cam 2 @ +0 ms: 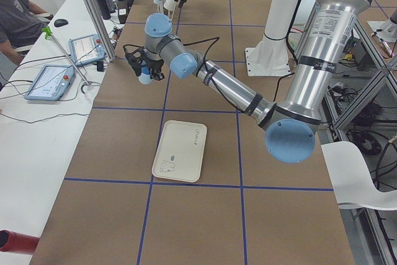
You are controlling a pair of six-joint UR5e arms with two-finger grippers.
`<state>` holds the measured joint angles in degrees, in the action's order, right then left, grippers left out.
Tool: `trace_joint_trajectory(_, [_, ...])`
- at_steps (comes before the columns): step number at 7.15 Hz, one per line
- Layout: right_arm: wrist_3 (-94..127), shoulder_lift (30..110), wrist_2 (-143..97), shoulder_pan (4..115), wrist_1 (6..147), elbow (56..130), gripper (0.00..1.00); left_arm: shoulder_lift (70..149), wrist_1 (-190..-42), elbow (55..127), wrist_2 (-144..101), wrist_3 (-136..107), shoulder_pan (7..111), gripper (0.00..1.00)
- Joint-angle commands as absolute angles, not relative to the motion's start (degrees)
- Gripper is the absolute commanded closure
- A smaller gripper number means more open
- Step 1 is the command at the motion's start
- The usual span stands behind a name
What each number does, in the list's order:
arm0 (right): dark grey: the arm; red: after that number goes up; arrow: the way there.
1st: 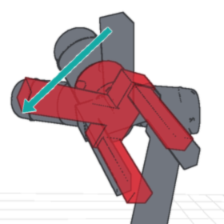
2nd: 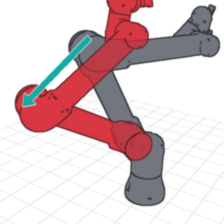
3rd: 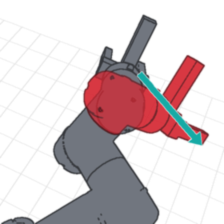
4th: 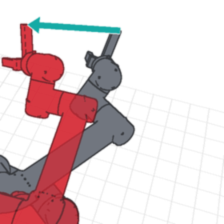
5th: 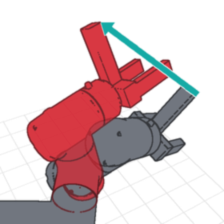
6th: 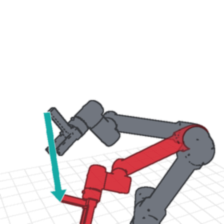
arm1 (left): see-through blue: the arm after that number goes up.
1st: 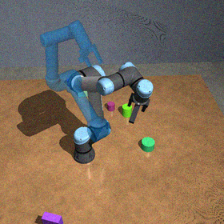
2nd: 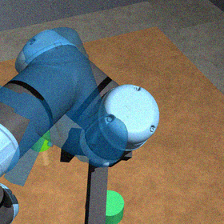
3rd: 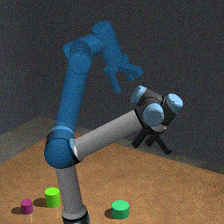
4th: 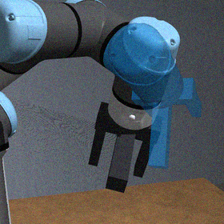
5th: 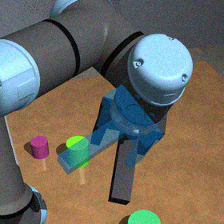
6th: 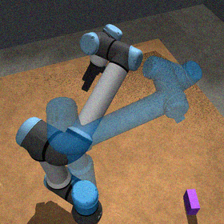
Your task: Transfer IKEA cup to right arm and place on rack
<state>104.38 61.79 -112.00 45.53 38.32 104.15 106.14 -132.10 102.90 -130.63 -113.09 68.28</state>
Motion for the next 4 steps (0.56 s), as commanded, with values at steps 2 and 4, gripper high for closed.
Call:
trace_joint_trajectory(2, [111.78,61.79,-111.97,42.99,32.54,103.89,0.00,106.17,-153.31,102.57,-112.83,-138.80,56.30,1.00])
trace_joint_trajectory(4, [115.65,61.79,-111.88,41.49,28.23,103.80,0.00,106.00,-162.02,103.09,-100.86,-148.83,49.95,1.00])
